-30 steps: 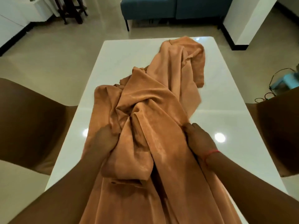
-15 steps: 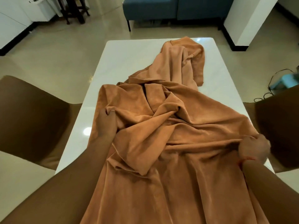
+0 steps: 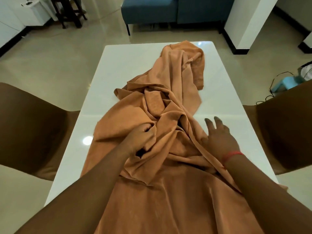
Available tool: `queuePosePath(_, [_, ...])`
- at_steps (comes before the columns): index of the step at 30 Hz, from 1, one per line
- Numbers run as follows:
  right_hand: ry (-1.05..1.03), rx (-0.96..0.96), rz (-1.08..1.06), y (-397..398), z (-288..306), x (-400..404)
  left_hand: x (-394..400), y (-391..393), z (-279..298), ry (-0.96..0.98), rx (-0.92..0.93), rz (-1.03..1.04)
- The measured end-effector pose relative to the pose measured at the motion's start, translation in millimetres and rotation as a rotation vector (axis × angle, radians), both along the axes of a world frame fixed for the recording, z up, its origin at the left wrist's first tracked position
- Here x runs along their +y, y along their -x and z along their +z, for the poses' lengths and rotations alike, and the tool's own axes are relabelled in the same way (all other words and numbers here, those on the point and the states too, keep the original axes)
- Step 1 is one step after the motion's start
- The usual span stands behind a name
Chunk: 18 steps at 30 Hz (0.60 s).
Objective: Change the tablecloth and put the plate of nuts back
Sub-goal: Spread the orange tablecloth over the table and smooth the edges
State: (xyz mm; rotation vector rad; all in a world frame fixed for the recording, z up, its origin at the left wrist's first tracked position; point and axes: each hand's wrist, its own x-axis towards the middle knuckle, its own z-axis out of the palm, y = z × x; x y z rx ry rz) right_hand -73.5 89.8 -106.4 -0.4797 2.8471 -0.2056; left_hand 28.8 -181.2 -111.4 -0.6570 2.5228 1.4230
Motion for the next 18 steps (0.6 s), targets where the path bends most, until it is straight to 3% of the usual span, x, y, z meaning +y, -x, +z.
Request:
queuePosePath(2, [-0.09, -0.176, 0.014, 0.3, -9.9, 2.7, -12.6, -10.1, -2.2, 0.184, -0.01, 0.067])
queuePosePath(4, [-0.018, -0.131, -0.092, 6.0, -16.8, 28.2, -34.9, -25.9, -6.2, 0.274, -0.012, 0.244])
queuePosePath(7, [0.208, 0.124, -0.511, 10.6, -20.6, 86.5, -68.1, -55.7, -12.4, 0.295, 0.122, 0.525])
queuePosePath(11, [0.391, -0.022, -0.953, 0.5, -26.9, 144.9, -68.4, -74.6, -17.3, 0.245, 0.118, 0.757])
queuePosePath(15, [0.337, -0.032, -0.789, -8.9, -26.5, 148.3, -47.6, -73.2, -13.4, 0.205, 0.212, 0.573])
queuePosePath(18, [0.239, 0.269, -0.579, -35.9, -29.5, 136.9, -25.0, -77.3, -11.4, 0.157, 0.156, 0.37])
